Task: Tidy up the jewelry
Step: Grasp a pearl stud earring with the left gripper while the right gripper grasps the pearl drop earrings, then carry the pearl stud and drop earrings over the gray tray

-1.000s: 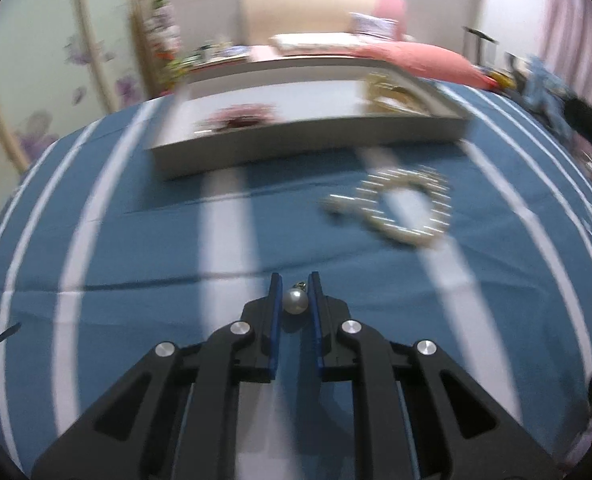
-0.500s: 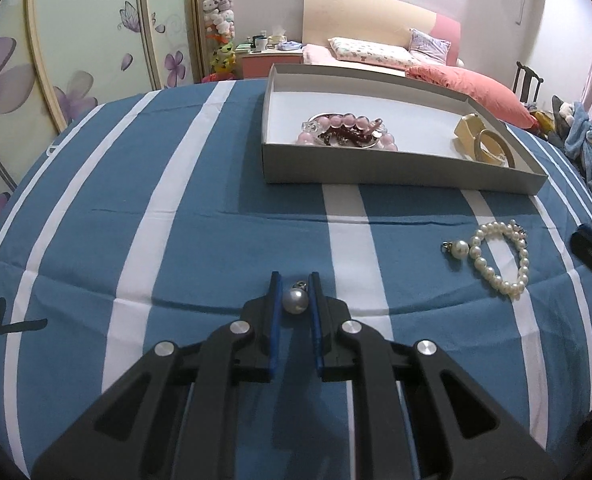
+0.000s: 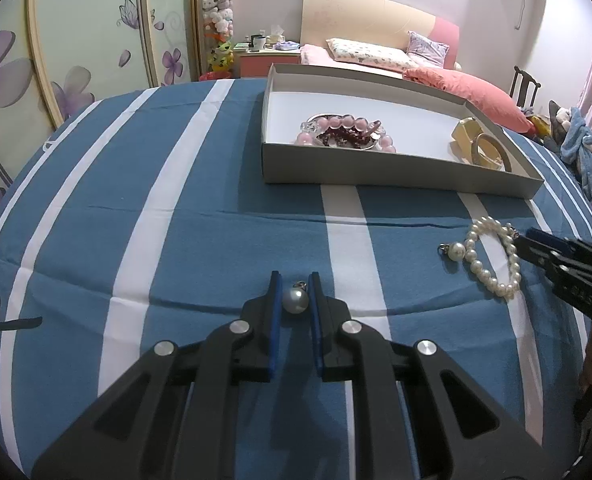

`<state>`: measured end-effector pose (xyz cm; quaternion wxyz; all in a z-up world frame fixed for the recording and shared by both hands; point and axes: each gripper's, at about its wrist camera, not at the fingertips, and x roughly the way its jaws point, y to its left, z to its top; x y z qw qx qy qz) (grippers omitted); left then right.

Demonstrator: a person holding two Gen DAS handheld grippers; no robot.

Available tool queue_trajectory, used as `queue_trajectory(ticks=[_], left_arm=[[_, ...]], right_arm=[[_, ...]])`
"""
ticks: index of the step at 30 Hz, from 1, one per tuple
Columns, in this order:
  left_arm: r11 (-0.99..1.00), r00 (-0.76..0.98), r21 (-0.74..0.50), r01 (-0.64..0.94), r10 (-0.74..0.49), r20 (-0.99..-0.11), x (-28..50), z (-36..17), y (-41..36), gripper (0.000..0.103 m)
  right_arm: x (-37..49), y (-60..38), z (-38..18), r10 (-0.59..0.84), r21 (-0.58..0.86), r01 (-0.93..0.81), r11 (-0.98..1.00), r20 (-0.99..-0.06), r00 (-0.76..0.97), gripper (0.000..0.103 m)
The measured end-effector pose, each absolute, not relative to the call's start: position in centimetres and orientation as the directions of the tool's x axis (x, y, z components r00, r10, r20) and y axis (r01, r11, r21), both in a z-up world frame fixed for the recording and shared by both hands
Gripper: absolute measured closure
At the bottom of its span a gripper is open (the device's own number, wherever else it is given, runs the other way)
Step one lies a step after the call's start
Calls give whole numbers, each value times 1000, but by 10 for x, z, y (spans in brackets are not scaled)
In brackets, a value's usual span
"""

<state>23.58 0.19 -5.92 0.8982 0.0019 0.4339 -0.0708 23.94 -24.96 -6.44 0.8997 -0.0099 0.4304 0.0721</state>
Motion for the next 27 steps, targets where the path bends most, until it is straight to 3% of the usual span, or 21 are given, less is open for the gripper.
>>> queue_trajectory(ticks=[2, 3, 12, 17, 27], left_arm=[[990, 614, -57, 129, -125, -780, 236, -59, 2, 89], [990, 613, -57, 129, -125, -780, 236, -59, 2, 89], [990, 614, -53, 129, -122, -780, 236, -59, 1, 89], [990, 616, -35, 134, -111, -780, 237, -58, -2, 89], [990, 644, -19, 143, -108, -758, 232, -50, -11, 89]], right_arm=[[244, -247, -64, 110, 31, -137, 990, -776, 621, 79], [244, -248, -63, 106, 30, -131, 991, -776, 621, 92], [219, -285, -58, 77, 86, -18, 996, -759, 647, 94], [197, -296, -35, 120, 156, -20, 988, -665, 737, 94], [169, -288, 8, 132, 159, -58, 986, -503, 854, 94]])
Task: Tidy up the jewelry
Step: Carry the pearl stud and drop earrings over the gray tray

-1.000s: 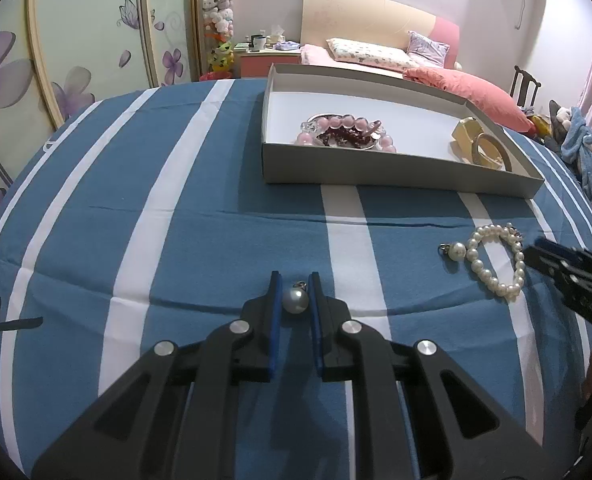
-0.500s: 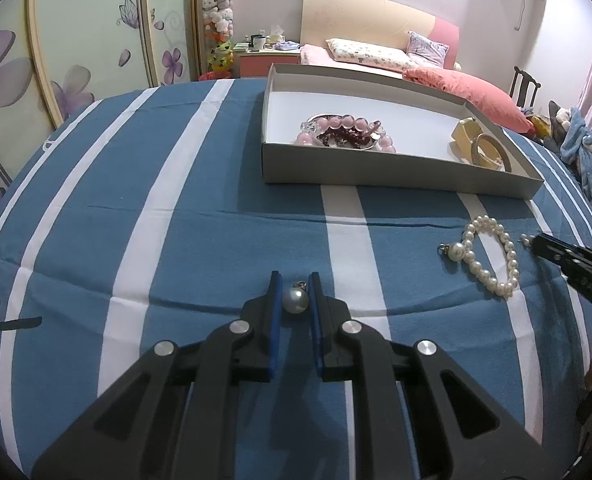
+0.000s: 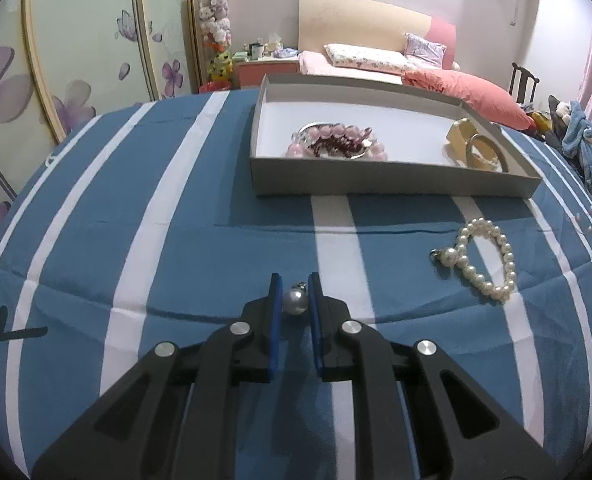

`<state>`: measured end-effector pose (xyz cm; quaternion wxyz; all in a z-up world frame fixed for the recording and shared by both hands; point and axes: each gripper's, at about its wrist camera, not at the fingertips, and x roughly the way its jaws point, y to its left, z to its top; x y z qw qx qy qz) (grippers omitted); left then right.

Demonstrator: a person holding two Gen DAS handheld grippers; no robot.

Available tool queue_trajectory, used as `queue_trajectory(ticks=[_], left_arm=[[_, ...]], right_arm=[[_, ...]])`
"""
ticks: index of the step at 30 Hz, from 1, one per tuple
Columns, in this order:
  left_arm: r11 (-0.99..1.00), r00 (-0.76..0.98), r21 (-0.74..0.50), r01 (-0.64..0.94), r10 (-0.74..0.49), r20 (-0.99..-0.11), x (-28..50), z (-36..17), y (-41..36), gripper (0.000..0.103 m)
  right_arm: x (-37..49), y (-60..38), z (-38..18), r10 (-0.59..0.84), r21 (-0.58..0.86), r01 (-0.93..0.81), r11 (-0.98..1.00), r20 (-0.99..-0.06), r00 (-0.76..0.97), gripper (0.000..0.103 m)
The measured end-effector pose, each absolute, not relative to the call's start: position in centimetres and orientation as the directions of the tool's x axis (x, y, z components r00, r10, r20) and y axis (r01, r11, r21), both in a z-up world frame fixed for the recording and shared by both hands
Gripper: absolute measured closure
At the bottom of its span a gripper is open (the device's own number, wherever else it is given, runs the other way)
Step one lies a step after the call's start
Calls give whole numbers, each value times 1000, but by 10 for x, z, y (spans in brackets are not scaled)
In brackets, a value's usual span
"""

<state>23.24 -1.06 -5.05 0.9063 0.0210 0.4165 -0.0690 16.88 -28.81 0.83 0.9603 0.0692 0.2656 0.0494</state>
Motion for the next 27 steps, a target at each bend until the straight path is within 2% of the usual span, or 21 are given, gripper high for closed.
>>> queue_trajectory(ticks=[12, 27], left_arm=[[989, 785, 47, 141, -83, -614, 203, -7, -26, 89], [985, 877, 118, 129, -58, -478, 181, 21, -40, 89]], right_arm=[[151, -274, 26, 133, 124, -93, 988, -369, 920, 94], [137, -263, 36, 126, 80, -109, 991, -268, 955, 94]])
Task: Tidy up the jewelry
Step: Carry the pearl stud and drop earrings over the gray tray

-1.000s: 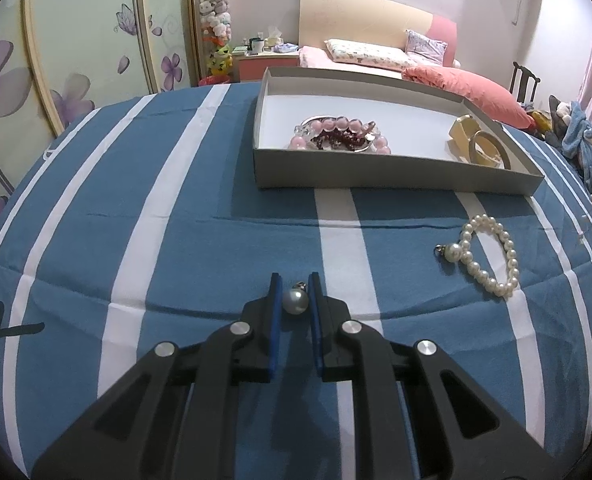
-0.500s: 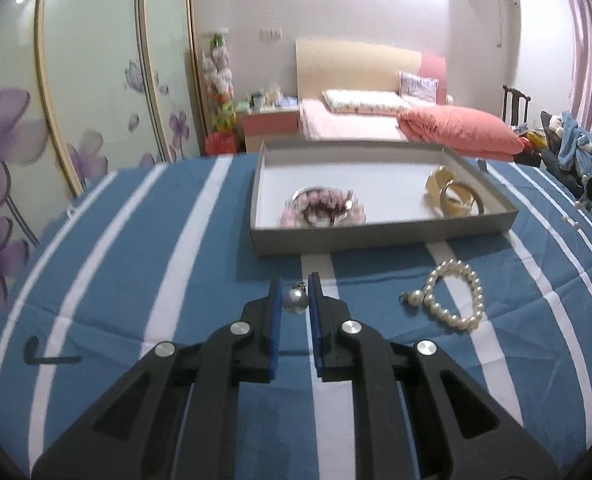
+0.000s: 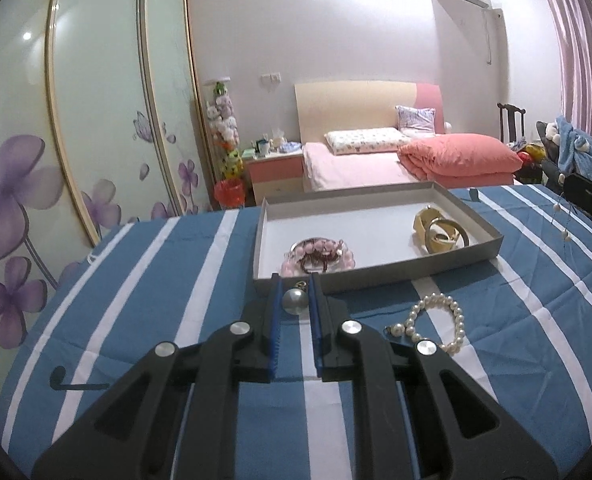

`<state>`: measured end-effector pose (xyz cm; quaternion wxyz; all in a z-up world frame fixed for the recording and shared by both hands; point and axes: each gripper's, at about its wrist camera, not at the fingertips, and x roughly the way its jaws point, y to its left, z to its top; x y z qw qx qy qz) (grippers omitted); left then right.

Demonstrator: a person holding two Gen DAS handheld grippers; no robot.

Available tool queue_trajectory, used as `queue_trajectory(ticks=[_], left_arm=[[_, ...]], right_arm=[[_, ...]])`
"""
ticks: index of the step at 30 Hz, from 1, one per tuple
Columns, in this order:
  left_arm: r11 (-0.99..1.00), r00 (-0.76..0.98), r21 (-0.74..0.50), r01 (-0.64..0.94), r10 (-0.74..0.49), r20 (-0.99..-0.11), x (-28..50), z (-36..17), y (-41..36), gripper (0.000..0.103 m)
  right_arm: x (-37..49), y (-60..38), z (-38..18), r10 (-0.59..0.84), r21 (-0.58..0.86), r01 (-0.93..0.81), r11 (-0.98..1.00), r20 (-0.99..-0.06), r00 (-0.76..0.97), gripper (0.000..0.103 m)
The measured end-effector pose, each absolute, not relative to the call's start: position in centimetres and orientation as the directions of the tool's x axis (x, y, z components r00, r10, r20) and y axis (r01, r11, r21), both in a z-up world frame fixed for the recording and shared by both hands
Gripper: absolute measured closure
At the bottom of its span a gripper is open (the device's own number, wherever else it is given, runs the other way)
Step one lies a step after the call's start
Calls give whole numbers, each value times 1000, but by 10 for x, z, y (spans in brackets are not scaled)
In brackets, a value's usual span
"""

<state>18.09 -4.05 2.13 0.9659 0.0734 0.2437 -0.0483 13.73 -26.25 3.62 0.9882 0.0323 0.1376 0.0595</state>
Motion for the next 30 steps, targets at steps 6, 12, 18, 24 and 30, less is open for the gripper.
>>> queue_trajectory(ticks=[6, 12, 18, 24, 30], left_arm=[[987, 899, 125, 105, -41, -437, 177, 28, -42, 89], [991, 922, 121, 57, -5, -386, 172, 35, -43, 89], [991, 935, 130, 28, 20, -354, 172, 36, -44, 89], [990, 942, 139, 7, 40, -334, 170, 36, -44, 89], [990, 944, 141, -2, 49, -327, 171, 36, -43, 89]], right_arm=[[135, -261, 39, 105, 67, -92, 994, -231, 967, 94], [134, -260, 39, 67, 53, -57, 997, -208, 976, 94], [131, -257, 40, 21, 22, -18, 1000, -171, 985, 94], [128, -252, 40, -23, -15, 21, 1000, -144, 989, 94], [129, -249, 40, -37, -27, 33, 999, -140, 990, 94]])
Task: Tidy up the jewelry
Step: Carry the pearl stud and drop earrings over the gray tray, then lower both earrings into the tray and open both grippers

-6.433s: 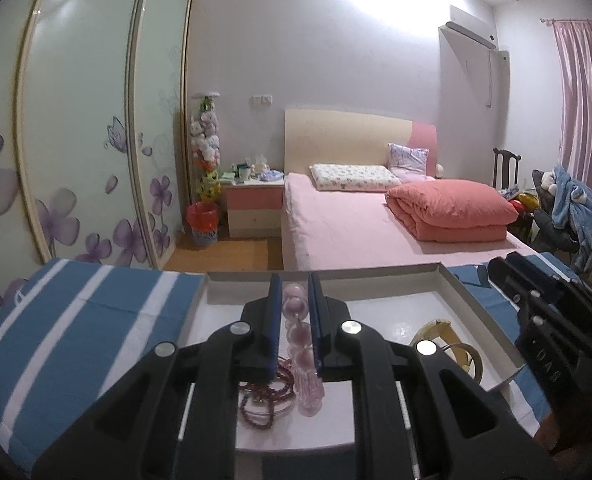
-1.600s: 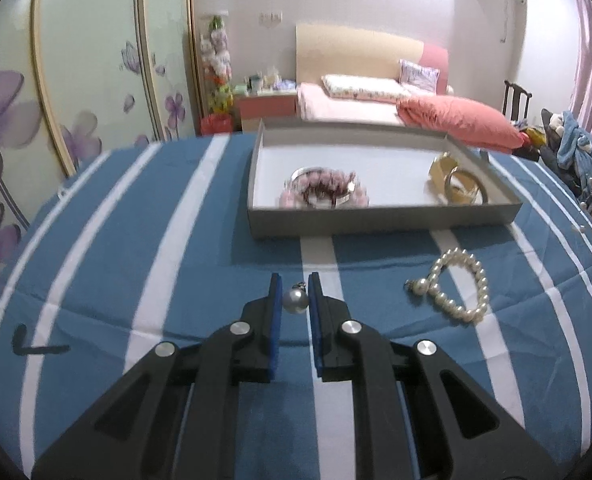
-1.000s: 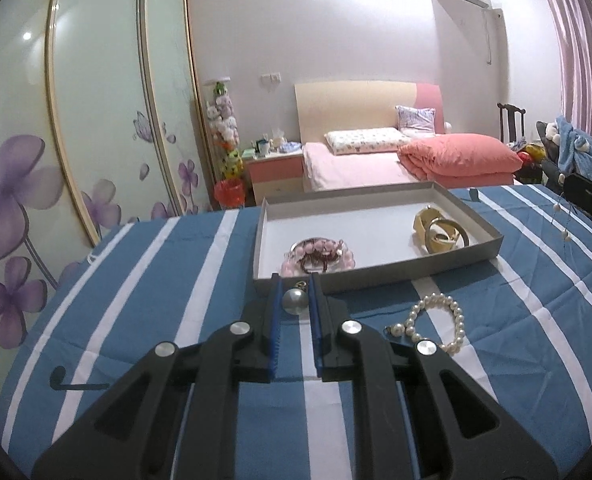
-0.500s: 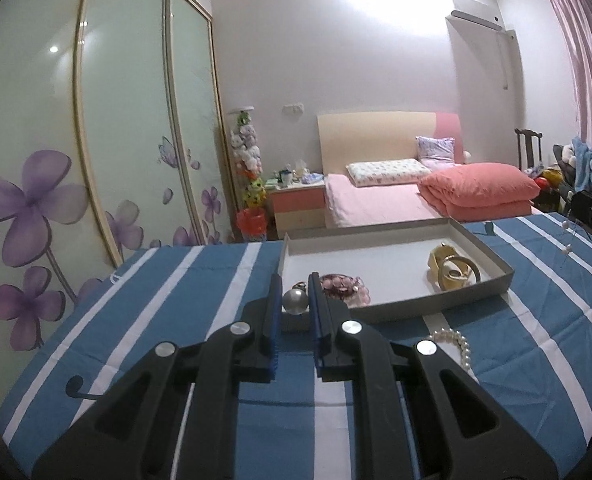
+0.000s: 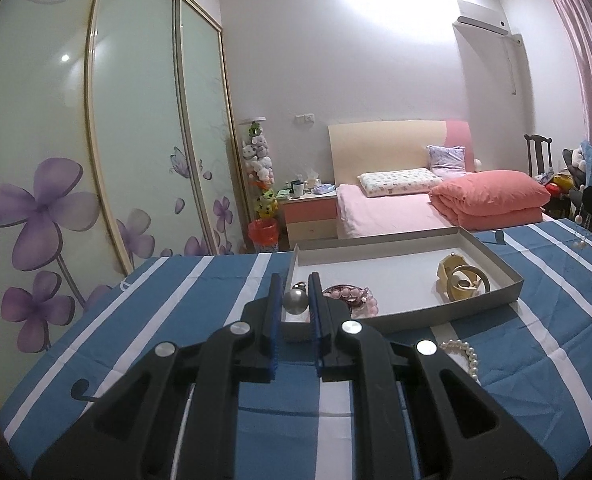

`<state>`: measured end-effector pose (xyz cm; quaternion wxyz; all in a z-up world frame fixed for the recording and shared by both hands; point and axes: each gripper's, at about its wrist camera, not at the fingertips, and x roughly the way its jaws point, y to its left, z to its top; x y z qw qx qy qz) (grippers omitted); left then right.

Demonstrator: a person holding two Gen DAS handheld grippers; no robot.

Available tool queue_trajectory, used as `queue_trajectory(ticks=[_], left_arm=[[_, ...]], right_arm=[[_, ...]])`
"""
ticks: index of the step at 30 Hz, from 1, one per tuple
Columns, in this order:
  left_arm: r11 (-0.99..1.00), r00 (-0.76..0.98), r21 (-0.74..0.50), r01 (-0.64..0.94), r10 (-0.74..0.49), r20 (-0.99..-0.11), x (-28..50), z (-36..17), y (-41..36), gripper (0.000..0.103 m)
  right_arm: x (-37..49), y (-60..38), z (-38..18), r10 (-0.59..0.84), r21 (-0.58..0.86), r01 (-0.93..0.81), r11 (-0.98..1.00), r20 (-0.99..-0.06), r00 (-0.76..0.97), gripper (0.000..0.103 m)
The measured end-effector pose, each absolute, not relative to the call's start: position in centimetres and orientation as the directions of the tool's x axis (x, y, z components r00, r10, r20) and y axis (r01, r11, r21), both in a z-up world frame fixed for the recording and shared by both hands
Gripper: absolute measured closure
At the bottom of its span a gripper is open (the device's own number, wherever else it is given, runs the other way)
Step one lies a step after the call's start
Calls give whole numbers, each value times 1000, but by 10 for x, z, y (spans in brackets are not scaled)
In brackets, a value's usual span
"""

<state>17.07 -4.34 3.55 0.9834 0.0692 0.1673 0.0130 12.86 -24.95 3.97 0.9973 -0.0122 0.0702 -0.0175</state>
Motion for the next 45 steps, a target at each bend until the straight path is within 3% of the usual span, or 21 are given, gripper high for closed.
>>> queue_trajectory(ticks=[18, 31, 45], left_arm=[[989, 947, 146, -22, 68, -315, 191, 36, -45, 89], [993, 965, 116, 13, 18, -260, 227, 52, -58, 89], [996, 940, 59, 63, -40, -339, 308, 22, -76, 89]], right_arm=[[148, -249, 40, -50, -40, 45, 998, -123, 991, 94], [180, -249, 49, -47, -72, 43, 996, -47, 998, 94], [257, -257, 12, 22, -12, -25, 1000, -190, 982, 94]])
